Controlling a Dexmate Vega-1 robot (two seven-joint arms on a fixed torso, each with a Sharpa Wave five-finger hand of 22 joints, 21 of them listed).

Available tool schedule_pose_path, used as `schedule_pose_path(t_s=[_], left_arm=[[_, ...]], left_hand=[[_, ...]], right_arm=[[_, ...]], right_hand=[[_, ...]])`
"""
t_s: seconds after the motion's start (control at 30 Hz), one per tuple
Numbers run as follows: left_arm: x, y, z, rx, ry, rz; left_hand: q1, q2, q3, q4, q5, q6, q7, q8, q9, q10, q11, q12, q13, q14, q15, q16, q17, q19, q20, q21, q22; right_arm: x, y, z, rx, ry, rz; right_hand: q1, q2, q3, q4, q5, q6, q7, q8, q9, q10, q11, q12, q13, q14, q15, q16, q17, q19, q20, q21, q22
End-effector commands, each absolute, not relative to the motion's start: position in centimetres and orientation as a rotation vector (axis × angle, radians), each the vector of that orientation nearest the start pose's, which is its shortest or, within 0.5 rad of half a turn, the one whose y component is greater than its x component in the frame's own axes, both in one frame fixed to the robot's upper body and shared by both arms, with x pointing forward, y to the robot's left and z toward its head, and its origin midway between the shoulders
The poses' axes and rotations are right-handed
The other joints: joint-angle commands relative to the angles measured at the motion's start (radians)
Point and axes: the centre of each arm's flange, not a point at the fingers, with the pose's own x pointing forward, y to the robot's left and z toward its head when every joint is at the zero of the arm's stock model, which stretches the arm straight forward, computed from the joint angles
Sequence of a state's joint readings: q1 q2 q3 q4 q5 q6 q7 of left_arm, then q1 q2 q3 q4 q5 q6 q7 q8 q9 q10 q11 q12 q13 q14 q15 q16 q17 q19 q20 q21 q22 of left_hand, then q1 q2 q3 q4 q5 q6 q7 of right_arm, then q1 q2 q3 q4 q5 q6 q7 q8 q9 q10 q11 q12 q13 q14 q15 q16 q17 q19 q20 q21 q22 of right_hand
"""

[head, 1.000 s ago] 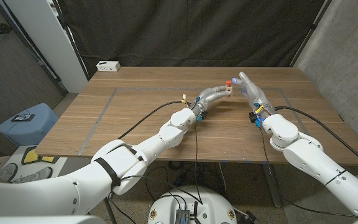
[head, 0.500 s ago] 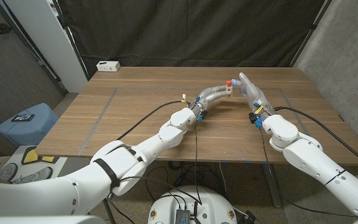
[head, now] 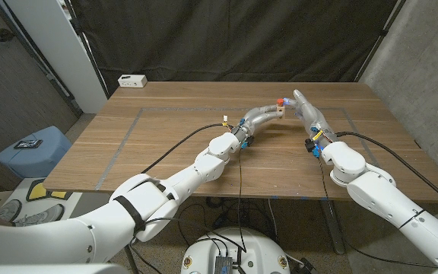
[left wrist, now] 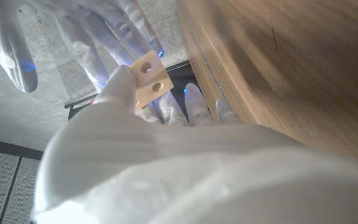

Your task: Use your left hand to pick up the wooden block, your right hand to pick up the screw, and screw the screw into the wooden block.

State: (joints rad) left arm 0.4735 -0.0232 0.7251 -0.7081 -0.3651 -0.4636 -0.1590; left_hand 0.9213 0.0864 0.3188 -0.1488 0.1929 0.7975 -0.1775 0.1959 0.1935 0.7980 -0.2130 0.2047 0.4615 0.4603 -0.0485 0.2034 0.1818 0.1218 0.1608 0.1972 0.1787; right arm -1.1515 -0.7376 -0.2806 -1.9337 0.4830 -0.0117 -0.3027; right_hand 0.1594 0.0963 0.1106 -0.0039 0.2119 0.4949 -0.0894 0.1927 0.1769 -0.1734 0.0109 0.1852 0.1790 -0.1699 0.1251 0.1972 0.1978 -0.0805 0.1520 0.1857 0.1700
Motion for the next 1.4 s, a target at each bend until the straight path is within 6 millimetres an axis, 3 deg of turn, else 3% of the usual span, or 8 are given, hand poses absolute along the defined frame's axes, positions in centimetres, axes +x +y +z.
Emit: schedule_pose_path(t_s=[0.03,1.4], left_arm=[[67.46,-2.32,-2.50,0.174,-0.590,-0.657],[67.50,-2.13,-2.75,0.169,-0.578,-0.657]], left_hand=[[0.003,0.001,0.003,-0.007,0.004,0.015,-0.001,0.006,0.003,0.008,-0.003,0.011,0.002,0.002,-0.044,0.001,0.002,0.002,0.002,0.008,0.005],[0.021,0.000,0.003,-0.011,0.006,0.017,-0.004,0.008,0.002,0.007,-0.004,0.010,0.002,0.000,-0.054,0.003,0.004,0.004,-0.001,0.008,0.004]], right_arm=[[53.75,-26.69,-2.23,-0.210,-0.575,0.083],[53.27,-26.07,-2.58,-0.215,-0.571,0.093]], right_hand=[[-0.006,-0.001,0.001,0.006,0.004,0.008,-0.001,0.003,0.003,-0.089,-0.004,0.005,0.002,-0.165,-0.003,0.004,0.004,-0.001,0.002,0.004,0.001],[-0.002,0.001,0.006,0.001,0.008,0.014,-0.002,0.000,0.002,-0.080,-0.020,0.007,0.001,-0.160,-0.003,0.005,0.000,0.002,0.003,0.005,0.001]])
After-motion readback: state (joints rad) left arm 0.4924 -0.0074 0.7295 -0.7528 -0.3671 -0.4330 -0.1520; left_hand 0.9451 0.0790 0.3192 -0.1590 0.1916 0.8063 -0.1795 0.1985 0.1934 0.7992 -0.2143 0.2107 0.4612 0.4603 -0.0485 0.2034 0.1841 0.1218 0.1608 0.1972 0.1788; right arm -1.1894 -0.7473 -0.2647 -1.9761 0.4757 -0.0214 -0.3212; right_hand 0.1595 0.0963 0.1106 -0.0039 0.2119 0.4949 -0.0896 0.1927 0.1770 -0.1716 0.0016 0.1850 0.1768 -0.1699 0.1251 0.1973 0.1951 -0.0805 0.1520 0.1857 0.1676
